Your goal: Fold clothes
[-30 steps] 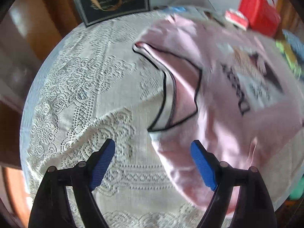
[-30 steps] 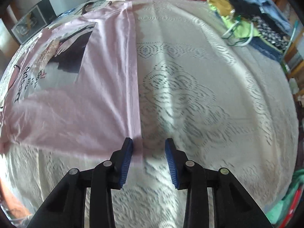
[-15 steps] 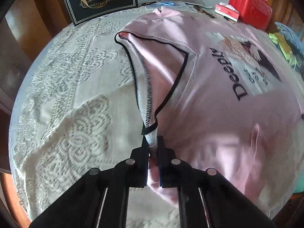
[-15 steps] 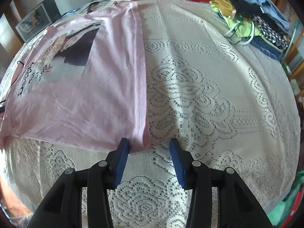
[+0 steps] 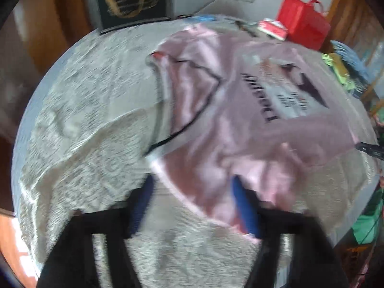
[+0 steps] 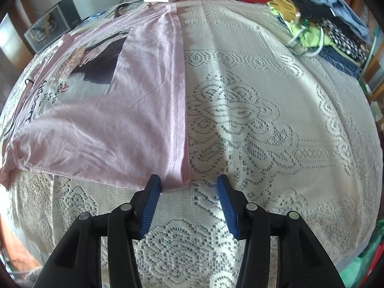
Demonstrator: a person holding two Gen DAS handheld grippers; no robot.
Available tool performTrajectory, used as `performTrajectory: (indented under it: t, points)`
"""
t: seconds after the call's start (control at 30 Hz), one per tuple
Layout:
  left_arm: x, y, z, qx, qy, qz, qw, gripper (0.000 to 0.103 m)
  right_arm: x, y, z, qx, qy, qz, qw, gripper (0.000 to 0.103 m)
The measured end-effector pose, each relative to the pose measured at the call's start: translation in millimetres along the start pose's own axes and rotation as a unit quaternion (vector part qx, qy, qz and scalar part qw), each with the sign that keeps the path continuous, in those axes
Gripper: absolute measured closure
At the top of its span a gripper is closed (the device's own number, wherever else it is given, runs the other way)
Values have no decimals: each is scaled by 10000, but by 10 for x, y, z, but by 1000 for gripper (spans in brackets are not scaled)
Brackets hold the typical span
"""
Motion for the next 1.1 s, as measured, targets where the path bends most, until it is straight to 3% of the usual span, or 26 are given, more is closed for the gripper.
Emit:
performTrajectory:
  t: [0.17, 0.33, 0.43, 0.6, 0.73, 0.83, 0.97, 1.0, 1.03, 1.1]
  points:
    - [-136, -21, -424, -128, 601, -134, 9980, 22, -35, -410, 150, 322, 0, -666, 9973, 54]
    - [-387, 19, -391, -223, 444, -105, 9987, 22, -41, -675, 958, 1260, -616, -1059, 9844, 65]
    - [-556, 24, -393, -190, 449, -182, 9986, 22, -61, -636, 1482, 1751, -929, -1071, 9743, 69]
    - [-739, 190, -450, -106, 724, -118, 9972, 23, -80, -340, 2323, 2479, -1299, -793, 9568, 68]
    - [-702, 237, -437, -73, 923, -99, 9957, 57, -14, -168, 2767, 2720, -1364, -645, 9504, 60]
    - [-627, 187, -390, -72, 940, -105, 9955, 74, 49, -57, 3032, 2702, -1403, -556, 9509, 60]
    - [-620, 96, -351, -65, 1087, -150, 9939, 87, 45, 101, 3239, 2653, -1599, -351, 9502, 60]
    - [-626, 52, -349, -84, 1132, -181, 9934, 89, 7, 130, 3278, 2596, -1754, -319, 9491, 71]
    - [-629, -22, -352, -132, 1187, -234, 9926, 90, -50, 129, 3317, 2516, -1951, -329, 9474, 91]
    - [-630, -175, -363, -152, 1293, -359, 9908, 90, -160, 28, 3307, 2371, -2163, -518, 9457, 98]
Point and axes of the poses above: each gripper's, at about its wrist camera, not at the fingertips, and y roughly the way its jaws point, z to its left, x to its top, the point moved 4 cm from there along y, roughly the way its jaws point, and after that the axes turned 1 degree about -z, right-handed, at the moved point
